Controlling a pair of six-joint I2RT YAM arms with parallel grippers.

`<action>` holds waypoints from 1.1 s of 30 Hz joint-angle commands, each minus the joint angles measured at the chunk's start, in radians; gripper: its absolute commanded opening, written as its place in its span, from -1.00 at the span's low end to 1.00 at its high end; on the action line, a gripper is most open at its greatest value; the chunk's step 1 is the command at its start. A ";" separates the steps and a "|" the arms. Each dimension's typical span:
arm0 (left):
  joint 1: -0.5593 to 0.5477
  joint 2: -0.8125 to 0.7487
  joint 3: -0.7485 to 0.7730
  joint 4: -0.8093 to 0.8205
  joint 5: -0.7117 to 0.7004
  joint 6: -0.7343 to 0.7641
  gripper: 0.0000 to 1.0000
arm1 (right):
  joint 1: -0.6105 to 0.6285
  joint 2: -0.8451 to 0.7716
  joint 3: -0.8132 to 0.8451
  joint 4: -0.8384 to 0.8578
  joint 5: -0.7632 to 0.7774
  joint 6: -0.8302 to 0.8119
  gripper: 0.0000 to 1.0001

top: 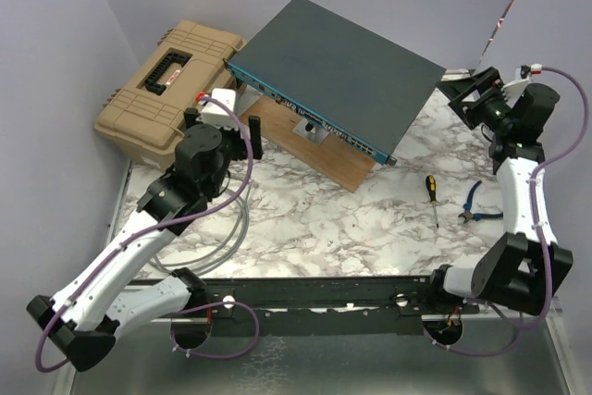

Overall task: Insert the plug into the switch port
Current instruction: Reset both arms

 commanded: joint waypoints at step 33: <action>-0.008 -0.466 -0.030 -0.128 -0.285 0.191 0.98 | 0.155 -0.845 -0.050 -0.706 0.727 -0.435 0.99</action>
